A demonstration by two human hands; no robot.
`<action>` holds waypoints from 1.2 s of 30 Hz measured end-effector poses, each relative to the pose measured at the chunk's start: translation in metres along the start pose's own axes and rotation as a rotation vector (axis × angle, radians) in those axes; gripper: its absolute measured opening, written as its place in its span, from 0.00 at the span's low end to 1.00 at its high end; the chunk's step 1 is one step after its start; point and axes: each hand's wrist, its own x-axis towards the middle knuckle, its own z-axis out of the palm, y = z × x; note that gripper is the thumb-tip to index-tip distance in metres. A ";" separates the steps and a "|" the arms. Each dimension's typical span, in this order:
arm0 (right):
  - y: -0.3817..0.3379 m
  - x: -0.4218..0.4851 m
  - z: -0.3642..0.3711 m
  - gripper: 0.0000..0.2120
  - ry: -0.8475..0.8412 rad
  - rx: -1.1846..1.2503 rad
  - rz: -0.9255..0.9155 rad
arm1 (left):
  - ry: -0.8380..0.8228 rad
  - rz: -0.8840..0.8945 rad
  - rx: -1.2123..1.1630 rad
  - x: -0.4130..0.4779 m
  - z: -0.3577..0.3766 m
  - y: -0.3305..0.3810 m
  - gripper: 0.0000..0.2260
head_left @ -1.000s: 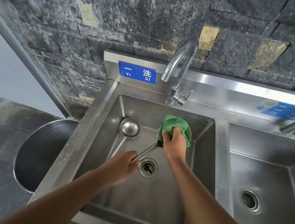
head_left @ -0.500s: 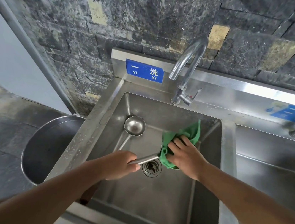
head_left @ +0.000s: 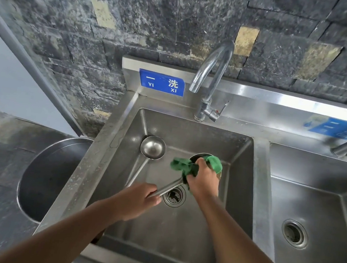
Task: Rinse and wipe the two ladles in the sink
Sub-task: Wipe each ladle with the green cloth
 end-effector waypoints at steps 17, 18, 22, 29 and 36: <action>0.043 0.011 -0.057 0.11 -0.198 1.421 0.683 | 0.264 -0.171 -0.011 0.009 -0.007 -0.026 0.19; 0.043 0.013 -0.062 0.11 -0.152 1.407 0.648 | 0.258 -0.170 0.005 0.007 -0.008 -0.029 0.19; 0.028 0.027 -0.072 0.07 0.016 1.195 0.482 | 0.144 -0.118 -0.054 0.002 -0.004 -0.034 0.12; 0.009 0.039 -0.077 0.05 -0.318 0.740 0.288 | 0.094 0.058 0.090 -0.005 -0.010 -0.038 0.11; -0.022 0.031 -0.050 0.10 -0.507 0.087 -0.117 | 0.108 0.006 0.263 -0.012 0.000 -0.039 0.12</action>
